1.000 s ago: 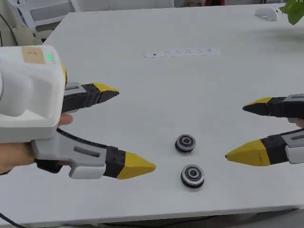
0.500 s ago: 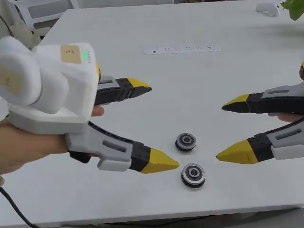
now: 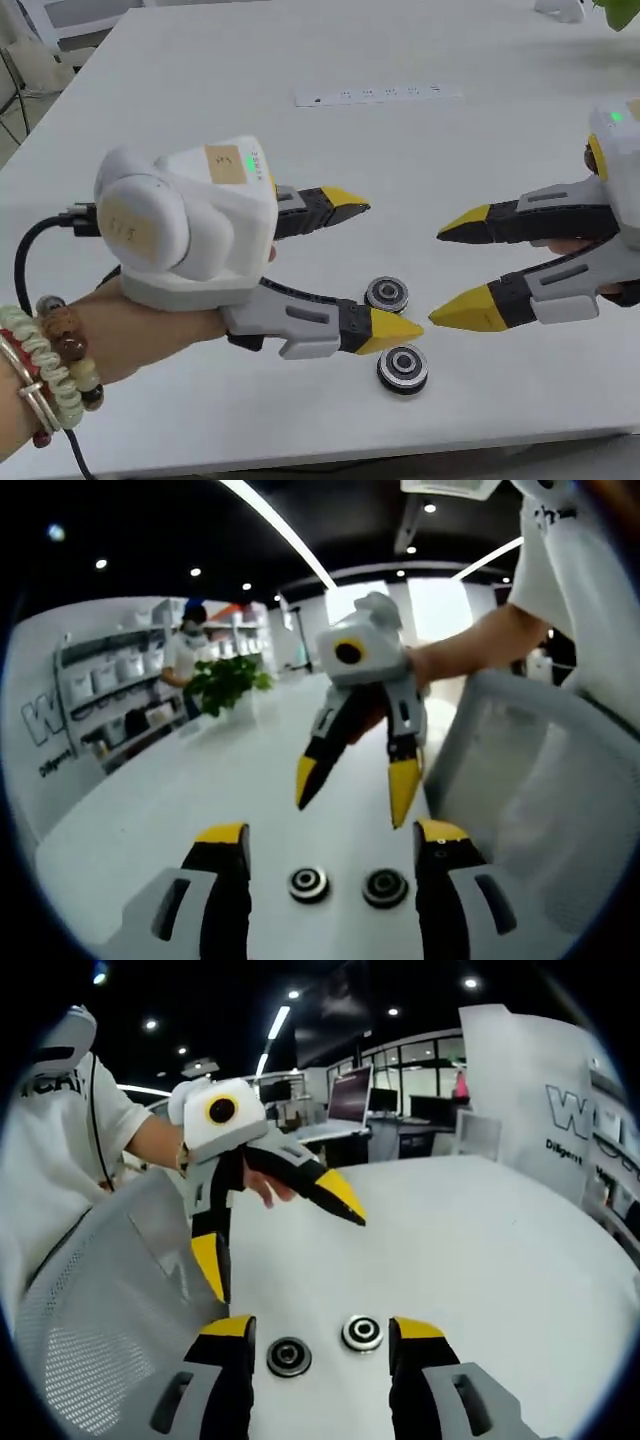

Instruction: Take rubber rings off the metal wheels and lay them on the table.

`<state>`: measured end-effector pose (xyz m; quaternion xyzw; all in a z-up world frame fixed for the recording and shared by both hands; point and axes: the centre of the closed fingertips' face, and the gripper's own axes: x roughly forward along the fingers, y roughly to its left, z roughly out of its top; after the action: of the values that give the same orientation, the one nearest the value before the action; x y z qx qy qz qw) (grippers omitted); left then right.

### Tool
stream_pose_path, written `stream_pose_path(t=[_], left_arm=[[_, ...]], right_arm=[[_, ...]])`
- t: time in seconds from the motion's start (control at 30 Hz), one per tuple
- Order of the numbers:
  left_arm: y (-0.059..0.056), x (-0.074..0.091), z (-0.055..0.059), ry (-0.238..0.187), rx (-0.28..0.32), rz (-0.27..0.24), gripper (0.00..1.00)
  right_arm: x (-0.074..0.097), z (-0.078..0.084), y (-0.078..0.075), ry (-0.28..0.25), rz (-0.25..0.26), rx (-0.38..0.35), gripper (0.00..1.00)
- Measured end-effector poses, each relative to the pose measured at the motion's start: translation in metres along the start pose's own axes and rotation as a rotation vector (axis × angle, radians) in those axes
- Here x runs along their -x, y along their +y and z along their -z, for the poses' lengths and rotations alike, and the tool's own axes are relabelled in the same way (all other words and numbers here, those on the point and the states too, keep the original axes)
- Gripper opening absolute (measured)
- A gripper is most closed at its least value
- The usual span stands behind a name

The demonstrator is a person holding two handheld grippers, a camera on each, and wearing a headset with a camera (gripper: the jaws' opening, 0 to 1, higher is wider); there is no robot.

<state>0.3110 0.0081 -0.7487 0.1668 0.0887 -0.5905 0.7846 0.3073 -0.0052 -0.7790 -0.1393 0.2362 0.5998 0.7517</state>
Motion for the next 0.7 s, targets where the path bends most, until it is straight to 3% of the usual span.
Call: stream_pose_path(t=[0.07,0.17,0.3,0.37,0.7], left_arm=[[0.002,-0.003,0.001,-0.021,-0.004,-0.006,0.63],[0.006,-0.008,0.01,-0.006,-0.013,-0.021,0.6],[0.006,-0.011,0.015,-0.008,0.012,-0.026,0.58],[0.002,-0.013,0.017,-0.017,0.017,-0.02,0.56],[-0.025,-0.021,0.042,0.042,0.018,0.046,0.46]], right_arm=[[-0.003,0.007,-0.001,0.006,-0.008,-0.004,0.49],[-0.009,0.024,-0.005,0.034,-0.009,-0.009,0.44],[-0.013,0.034,-0.001,0.043,-0.027,-0.012,0.37],[-0.017,0.038,0.003,0.041,-0.049,-0.026,0.34],[-0.032,0.069,0.02,0.162,-0.105,0.014,0.31]])
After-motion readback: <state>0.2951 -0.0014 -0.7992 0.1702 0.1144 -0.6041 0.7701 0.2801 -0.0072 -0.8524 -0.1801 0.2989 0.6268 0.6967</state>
